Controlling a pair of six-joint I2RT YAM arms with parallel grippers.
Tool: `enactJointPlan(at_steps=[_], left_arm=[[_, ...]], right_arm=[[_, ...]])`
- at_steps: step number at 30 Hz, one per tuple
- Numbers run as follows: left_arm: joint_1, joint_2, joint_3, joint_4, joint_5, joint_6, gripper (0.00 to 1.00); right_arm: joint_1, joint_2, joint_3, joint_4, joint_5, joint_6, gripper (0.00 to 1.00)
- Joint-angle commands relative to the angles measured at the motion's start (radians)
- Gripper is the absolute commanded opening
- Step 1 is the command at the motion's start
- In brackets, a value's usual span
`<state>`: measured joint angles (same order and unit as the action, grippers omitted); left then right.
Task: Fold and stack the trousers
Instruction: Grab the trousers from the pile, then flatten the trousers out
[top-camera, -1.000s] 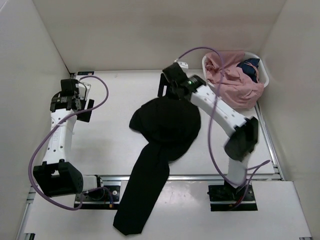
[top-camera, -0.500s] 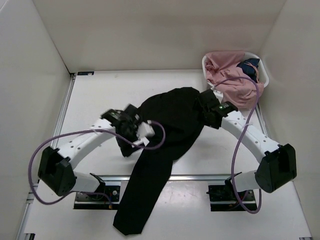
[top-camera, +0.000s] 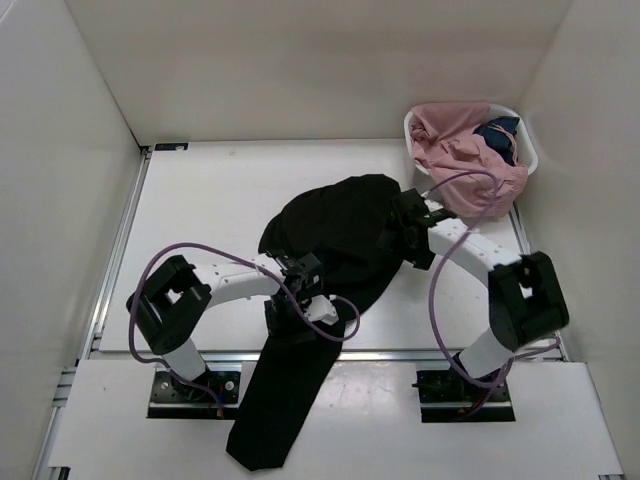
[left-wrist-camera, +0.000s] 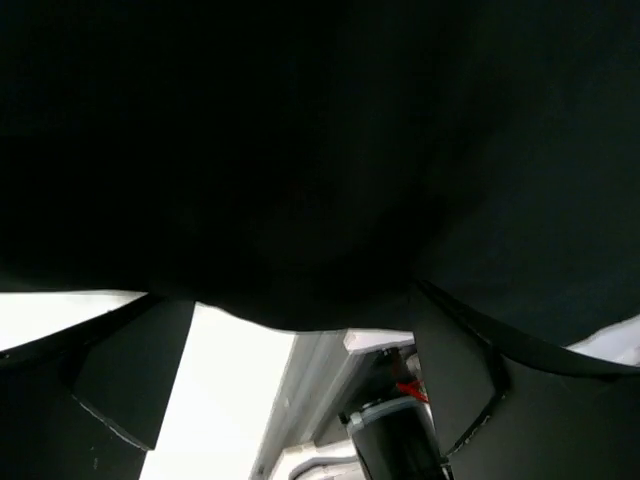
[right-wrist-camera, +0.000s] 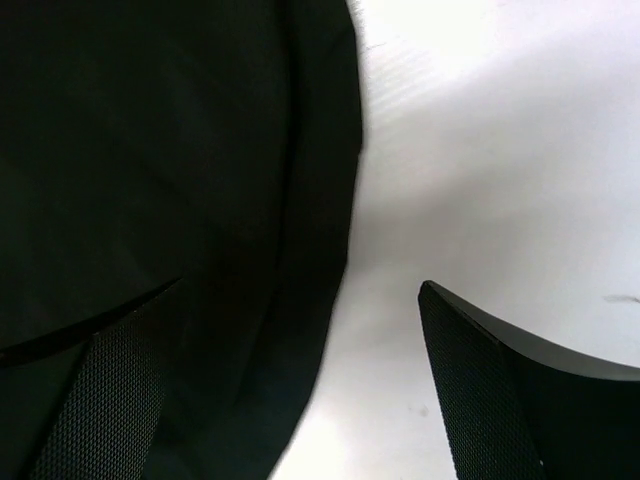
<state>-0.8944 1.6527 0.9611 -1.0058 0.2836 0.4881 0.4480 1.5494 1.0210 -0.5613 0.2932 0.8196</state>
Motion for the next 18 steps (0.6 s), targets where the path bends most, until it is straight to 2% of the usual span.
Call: enactJointPlan(at_steps=[1,2,4,5,6,7,8,9,10,11,13,14,15,18], left_arm=[[-0.035,0.033,-0.027,0.067,0.02,-0.02,1.0],[-0.047,0.068,-0.038,0.081,0.006,-0.02,1.0],[-0.047,0.1,-0.05,0.095,-0.029,-0.029,0.86],[-0.047,0.122,-0.064,0.111,-0.043,-0.039,0.58],[-0.047,0.122,-0.064,0.125,-0.056,-0.039,0.42],[-0.047,0.122,-0.074,0.125,-0.069,-0.049,0.23],[-0.031,0.122,-0.074,0.134,-0.108,-0.069,0.14],[-0.018,0.099,-0.074,0.134,-0.13,-0.069,0.14],[0.001,0.082,-0.074,0.125,-0.162,-0.078,0.14],[0.046,0.061,-0.065,0.125,-0.27,-0.079,0.14],[0.106,-0.033,-0.024,0.125,-0.416,-0.079,0.14],[0.141,-0.071,0.002,0.125,-0.482,-0.039,0.14],[0.223,-0.14,0.072,0.125,-0.562,-0.014,0.14],[0.381,-0.198,0.218,0.087,-0.566,0.059,0.14]], right_arm=[[-0.006,0.087,0.068,0.049,-0.022,0.033,0.99],[-0.017,0.128,0.088,0.058,-0.041,0.033,0.99],[-0.017,0.187,0.106,0.058,-0.051,0.055,0.99],[-0.017,0.205,0.116,0.058,-0.051,0.055,0.99],[-0.026,0.222,0.129,0.058,-0.051,0.055,0.99],[-0.026,0.251,0.129,0.058,-0.077,0.055,0.92],[-0.026,0.262,0.129,0.058,-0.092,0.055,0.84],[-0.026,0.262,0.129,0.069,-0.11,0.065,0.71],[-0.026,0.273,0.12,0.069,-0.126,0.066,0.37],[-0.026,0.273,0.111,0.069,-0.159,0.079,0.23],[0.0,0.229,0.081,0.058,-0.175,0.079,0.02],[0.009,0.204,0.067,0.032,-0.166,0.09,0.0],[0.024,0.172,0.047,0.005,-0.151,0.101,0.0],[0.035,-0.027,-0.119,-0.061,-0.1,0.171,0.0]])
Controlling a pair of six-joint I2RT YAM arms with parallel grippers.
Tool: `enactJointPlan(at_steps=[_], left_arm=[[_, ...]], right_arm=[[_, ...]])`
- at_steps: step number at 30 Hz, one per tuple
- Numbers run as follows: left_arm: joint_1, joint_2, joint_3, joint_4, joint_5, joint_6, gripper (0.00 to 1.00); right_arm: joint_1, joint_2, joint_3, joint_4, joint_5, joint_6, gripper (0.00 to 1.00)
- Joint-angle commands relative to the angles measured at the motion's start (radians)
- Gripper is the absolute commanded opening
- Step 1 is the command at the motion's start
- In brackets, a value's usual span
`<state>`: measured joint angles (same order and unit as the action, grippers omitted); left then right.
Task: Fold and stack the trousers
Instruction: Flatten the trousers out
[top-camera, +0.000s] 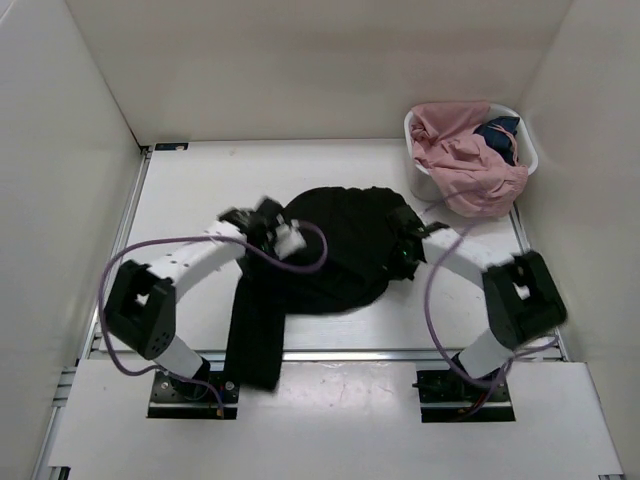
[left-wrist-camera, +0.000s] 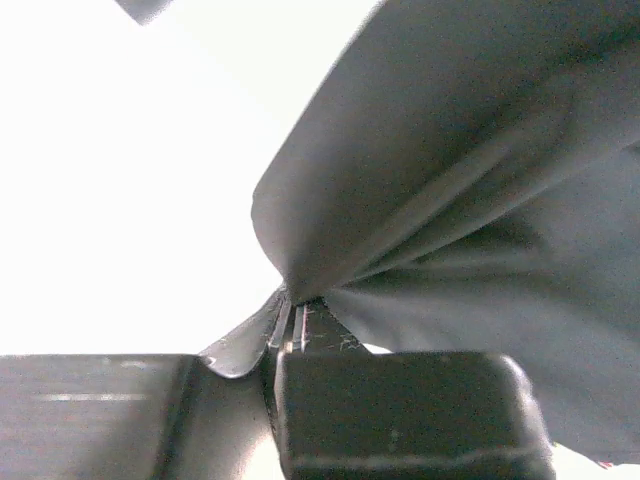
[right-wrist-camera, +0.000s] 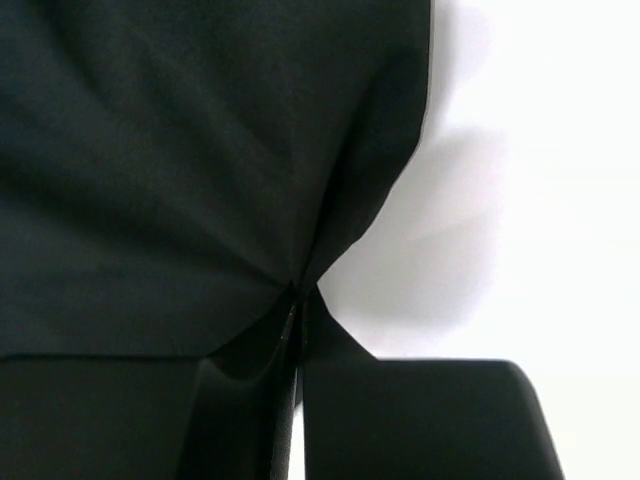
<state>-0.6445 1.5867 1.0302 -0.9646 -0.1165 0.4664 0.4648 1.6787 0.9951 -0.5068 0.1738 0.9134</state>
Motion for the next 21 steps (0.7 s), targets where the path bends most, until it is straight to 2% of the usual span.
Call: enactJointPlan(at_steps=[1,3,4,6,8,9,10,12,14,17,18,20,21], left_arm=[[0.159,-0.145,0.231,0.034,-0.157,0.092,0.14],[0.192,-0.145,0.29,0.006,-0.144,0.104,0.14],[0.201,-0.145,0.306,-0.003,-0.144,0.113,0.14],[0.21,-0.145,0.295,-0.003,-0.144,0.113,0.14],[0.232,-0.136,0.242,-0.003,-0.195,0.113,0.14],[0.242,-0.123,0.222,-0.003,-0.209,0.123,0.14],[0.268,-0.123,0.184,-0.003,-0.219,0.123,0.14],[0.278,-0.123,0.147,-0.003,-0.219,0.123,0.14],[0.287,-0.157,0.09,-0.003,-0.219,0.132,0.14],[0.287,-0.207,0.029,-0.051,-0.219,0.181,0.14],[0.287,-0.25,-0.031,-0.051,-0.239,0.196,0.14],[0.287,-0.3,-0.106,-0.04,-0.287,0.253,0.14],[0.287,-0.347,-0.181,-0.04,-0.296,0.271,0.14]], right_arm=[[0.018,-0.283,-0.186,-0.171,0.039,0.108,0.0],[0.038,-0.422,-0.269,-0.228,0.079,0.204,0.0],[0.047,-0.553,-0.303,-0.261,0.119,0.238,0.0],[0.073,-0.714,-0.368,-0.369,0.145,0.329,0.0],[0.09,-0.789,-0.398,-0.424,0.145,0.351,0.02],[0.1,-0.828,-0.407,-0.424,0.119,0.351,0.37],[0.1,-0.829,-0.408,-0.424,0.099,0.328,0.57],[0.11,-0.82,-0.366,-0.443,0.082,0.306,0.75],[0.12,-0.791,-0.285,-0.476,0.173,0.256,0.78],[0.12,-0.683,-0.063,-0.5,0.286,0.143,0.79],[0.12,-0.603,0.048,-0.475,0.33,0.104,0.79],[0.109,-0.501,0.158,-0.437,0.342,-0.011,0.8],[0.109,-0.384,0.274,-0.406,0.354,-0.042,0.82]])
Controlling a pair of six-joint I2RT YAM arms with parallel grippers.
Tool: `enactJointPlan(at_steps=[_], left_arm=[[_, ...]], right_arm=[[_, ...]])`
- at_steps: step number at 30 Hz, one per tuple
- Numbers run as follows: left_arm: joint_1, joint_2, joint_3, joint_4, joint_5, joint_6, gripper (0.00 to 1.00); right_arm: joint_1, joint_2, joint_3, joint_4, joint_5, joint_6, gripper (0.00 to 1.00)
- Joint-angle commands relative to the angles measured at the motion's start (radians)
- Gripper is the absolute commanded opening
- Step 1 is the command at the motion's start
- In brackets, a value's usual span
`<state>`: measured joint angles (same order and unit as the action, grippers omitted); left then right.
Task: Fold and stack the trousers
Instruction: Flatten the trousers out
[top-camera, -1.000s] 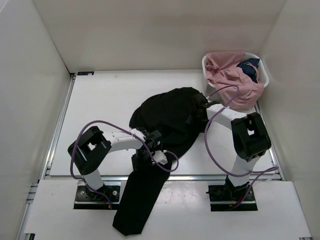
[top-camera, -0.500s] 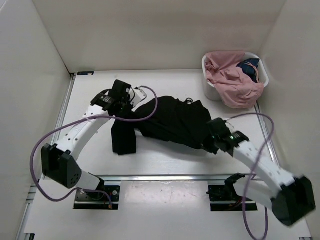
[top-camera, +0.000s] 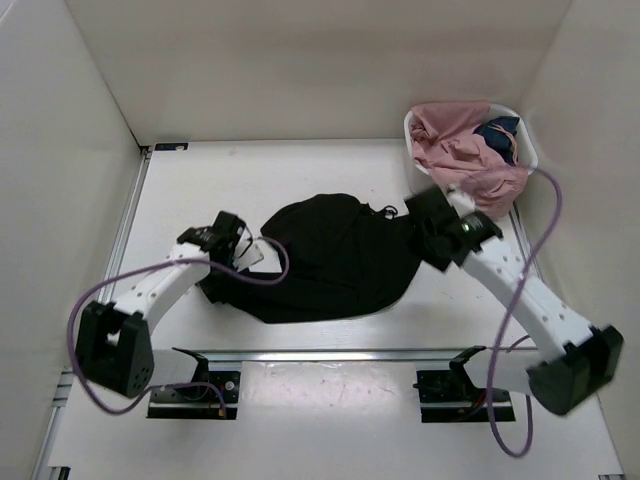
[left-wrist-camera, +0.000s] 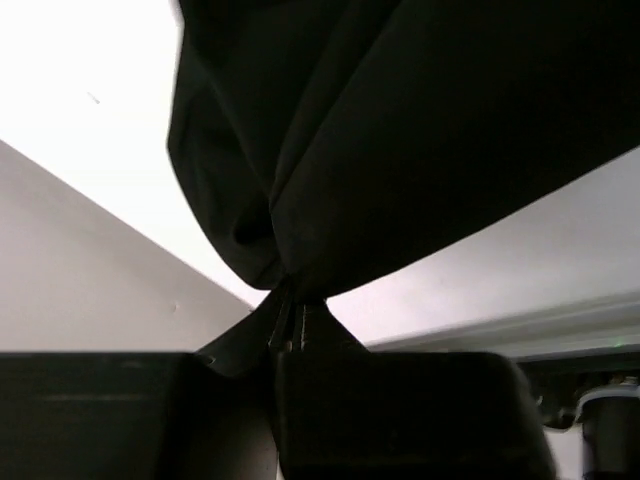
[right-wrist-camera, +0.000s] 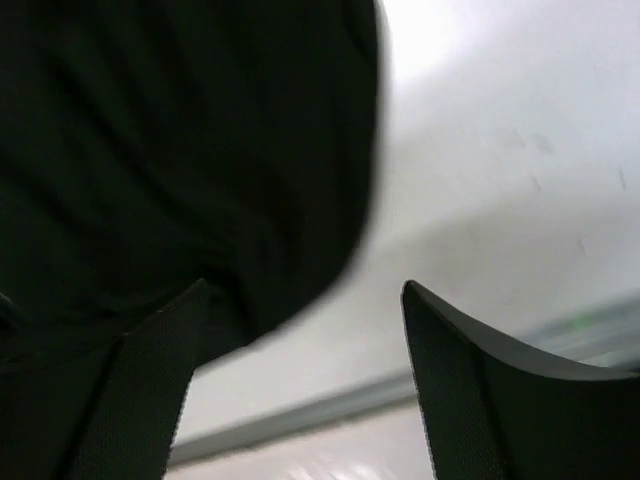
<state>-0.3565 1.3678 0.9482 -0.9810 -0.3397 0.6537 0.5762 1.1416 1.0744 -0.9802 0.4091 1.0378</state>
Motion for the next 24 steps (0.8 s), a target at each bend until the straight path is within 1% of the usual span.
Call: enactJointPlan(at_steps=[1,2,3,4,5,6,7,8,9,10,11,12,13,15,16,17,19,20,22,23,24], left_arm=[[-0.001,-0.15,-0.135,-0.013,-0.073,0.098,0.14],[-0.001,-0.17,-0.166,-0.013,-0.087,0.121,0.21],[-0.001,-0.199,-0.211,-0.004,-0.087,0.121,0.32],[-0.001,-0.208,-0.226,-0.004,-0.087,0.132,0.49],[-0.001,-0.208,-0.226,-0.004,-0.087,0.132,0.68],[-0.001,-0.217,-0.201,-0.004,-0.067,0.112,0.92],[-0.001,-0.217,-0.166,-0.004,-0.041,0.101,0.98],[-0.001,-0.208,-0.12,-0.004,-0.007,0.089,1.0],[0.008,-0.197,-0.068,-0.004,0.07,0.061,1.0],[0.008,-0.156,0.049,-0.004,0.115,0.048,1.0],[0.008,-0.129,0.114,0.005,0.157,0.034,1.0],[0.008,-0.096,0.177,0.016,0.198,0.003,1.0],[-0.001,-0.022,0.298,0.025,0.273,-0.009,1.0],[-0.027,0.066,0.413,0.036,0.332,-0.035,1.0],[-0.059,0.112,0.467,0.036,0.385,-0.055,1.0],[-0.077,0.208,0.566,0.036,0.408,-0.068,1.0],[-0.129,0.296,0.644,0.036,0.48,-0.089,1.0],[-0.146,0.376,0.693,0.036,0.499,-0.089,1.0],[-0.198,0.45,0.719,0.048,0.531,-0.1,1.0],[-0.209,0.518,0.739,0.059,0.544,-0.1,1.0],[-0.22,0.551,0.739,0.07,0.544,-0.109,1.0]], right_arm=[[-0.013,0.215,0.259,0.08,0.119,-0.189,0.87],[-0.013,0.278,0.321,0.093,0.119,-0.244,0.88],[-0.013,0.406,0.381,0.109,0.108,-0.264,0.9],[-0.025,0.475,0.507,0.109,0.108,-0.278,0.94],[-0.026,0.61,0.575,0.109,0.094,-0.3,0.94],[-0.038,0.677,0.643,0.095,0.083,-0.3,0.94],[-0.038,0.738,0.765,0.068,0.067,-0.3,0.96],[-0.054,0.797,0.813,0.067,0.05,-0.3,0.96],[-0.07,0.888,0.853,0.057,0.04,-0.3,0.96],[-0.079,0.924,0.904,0.057,0.04,-0.3,0.96],[-0.079,0.973,0.917,0.042,0.04,-0.288,0.96],[-0.091,0.984,0.917,0.041,0.04,-0.256,0.96],[-0.091,0.985,0.905,0.041,0.031,-0.237,0.96],[-0.101,0.927,0.793,0.08,0.031,-0.205,0.96],[-0.111,0.891,0.735,0.109,0.031,-0.174,0.96],[-0.124,0.809,0.61,0.168,0.022,-0.154,0.95],[-0.134,0.721,0.477,0.222,0.022,-0.095,0.94],[-0.145,0.649,0.367,0.259,0.022,-0.076,0.94],[-0.156,0.586,0.279,0.268,0.011,-0.052,0.94],[-0.168,0.586,0.244,0.279,0.001,-0.051,0.94],[-0.168,0.586,0.193,0.279,-0.009,-0.039,0.94]])
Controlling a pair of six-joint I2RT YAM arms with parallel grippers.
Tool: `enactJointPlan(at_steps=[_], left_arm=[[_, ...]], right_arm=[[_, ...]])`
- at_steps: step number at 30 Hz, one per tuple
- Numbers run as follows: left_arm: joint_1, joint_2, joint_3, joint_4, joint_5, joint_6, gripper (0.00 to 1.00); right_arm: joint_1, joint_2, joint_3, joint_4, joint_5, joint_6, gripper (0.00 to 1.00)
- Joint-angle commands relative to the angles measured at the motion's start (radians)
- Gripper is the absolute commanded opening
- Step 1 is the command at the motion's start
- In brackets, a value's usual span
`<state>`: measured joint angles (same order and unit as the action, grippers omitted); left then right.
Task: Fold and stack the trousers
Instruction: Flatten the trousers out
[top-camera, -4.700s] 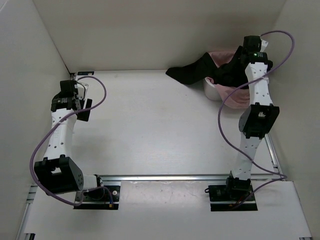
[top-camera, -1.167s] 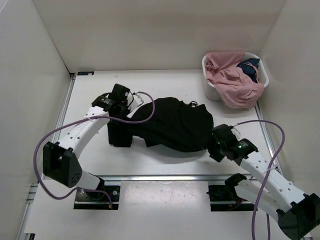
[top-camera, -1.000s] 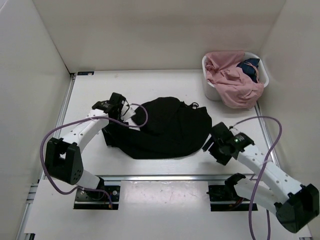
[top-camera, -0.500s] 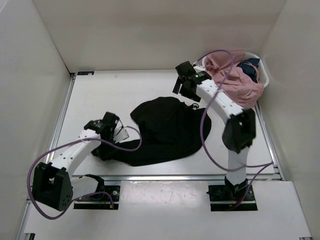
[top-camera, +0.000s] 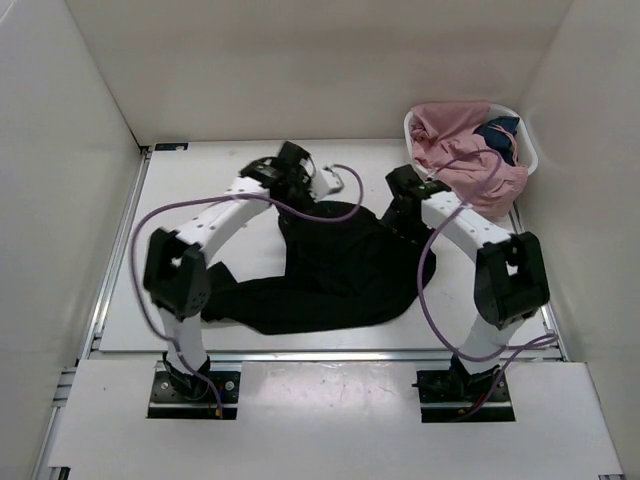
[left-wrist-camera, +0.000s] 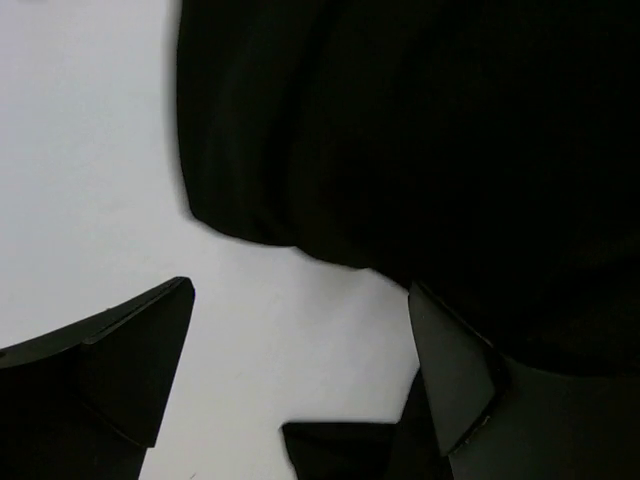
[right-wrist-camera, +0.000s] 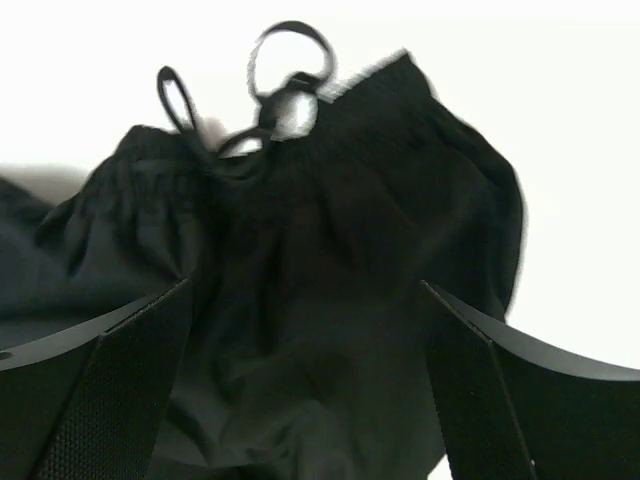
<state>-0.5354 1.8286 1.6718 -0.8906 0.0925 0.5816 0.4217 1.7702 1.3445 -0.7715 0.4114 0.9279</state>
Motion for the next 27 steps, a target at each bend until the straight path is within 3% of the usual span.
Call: enactJointPlan(at_steps=[1,3,4,6,7,8,9,15,20,24,26,27], left_arm=[[-0.05,0.122,0.025,-0.021,0.112,-0.052,1.0],[-0.06,0.205,0.025,-0.011,0.073,-0.069,1.0],[-0.06,0.225,0.025,-0.011,0.05,-0.078,1.0],[-0.06,0.239,0.01,-0.001,-0.009,-0.091,0.67],[-0.06,0.239,-0.001,-0.001,-0.02,-0.103,0.52],[-0.06,0.2,-0.027,-0.001,-0.031,-0.103,0.19],[-0.051,0.149,-0.065,0.008,-0.031,-0.112,0.14],[-0.025,-0.155,-0.268,0.019,-0.096,-0.126,0.14],[-0.012,-0.401,-0.375,-0.042,-0.076,-0.126,0.14],[0.02,-0.488,-0.484,-0.08,-0.114,-0.094,0.14],[0.029,-0.515,-0.542,-0.135,-0.091,-0.027,0.22],[0.029,-0.549,-0.61,-0.155,-0.073,0.0,0.38]], right_arm=[[-0.027,-0.043,-0.1,0.071,-0.032,0.071,0.94],[-0.047,-0.029,-0.163,0.093,-0.049,0.084,0.94],[-0.047,-0.016,-0.182,0.106,-0.065,0.084,0.89],[-0.058,-0.005,-0.214,0.13,-0.101,0.097,0.79],[-0.067,-0.005,-0.237,0.13,-0.129,0.097,0.65],[-0.067,-0.005,-0.248,0.13,-0.129,0.106,0.59],[-0.067,-0.061,-0.298,0.13,-0.129,0.106,0.42],[-0.048,-0.346,-0.453,0.054,-0.043,0.117,0.08],[-0.037,-0.595,-0.582,-0.024,-0.043,0.16,0.0],[-0.037,-0.721,-0.662,-0.142,-0.034,0.186,0.0],[-0.037,-0.764,-0.694,-0.17,-0.043,0.186,0.0],[-0.028,-0.773,-0.738,-0.17,-0.057,0.186,0.02]])
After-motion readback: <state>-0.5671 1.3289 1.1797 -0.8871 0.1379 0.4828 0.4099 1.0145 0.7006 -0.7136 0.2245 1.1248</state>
